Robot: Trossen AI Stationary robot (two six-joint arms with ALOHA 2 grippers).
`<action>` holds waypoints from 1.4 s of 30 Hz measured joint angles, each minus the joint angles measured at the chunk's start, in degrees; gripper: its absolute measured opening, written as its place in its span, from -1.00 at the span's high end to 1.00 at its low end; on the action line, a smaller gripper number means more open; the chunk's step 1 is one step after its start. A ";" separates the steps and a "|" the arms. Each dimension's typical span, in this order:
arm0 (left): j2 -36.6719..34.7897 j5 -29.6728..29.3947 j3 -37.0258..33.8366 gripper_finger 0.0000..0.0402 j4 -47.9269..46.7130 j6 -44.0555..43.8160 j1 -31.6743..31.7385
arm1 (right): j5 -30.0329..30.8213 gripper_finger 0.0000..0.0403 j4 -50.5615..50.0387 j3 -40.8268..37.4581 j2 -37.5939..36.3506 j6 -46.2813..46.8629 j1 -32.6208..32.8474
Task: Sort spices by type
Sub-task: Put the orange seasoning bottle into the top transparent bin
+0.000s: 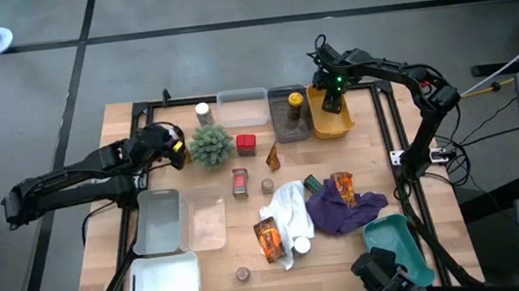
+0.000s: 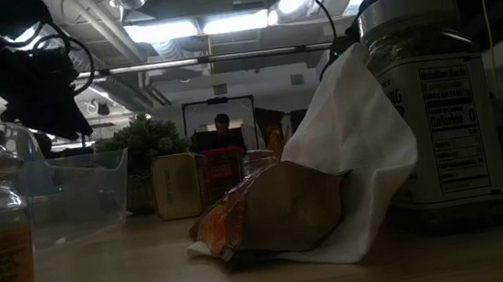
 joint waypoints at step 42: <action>2.64 -0.54 0.00 -0.25 -0.60 1.10 0.33 | 0.00 -0.12 0.02 0.00 0.00 0.00 -0.02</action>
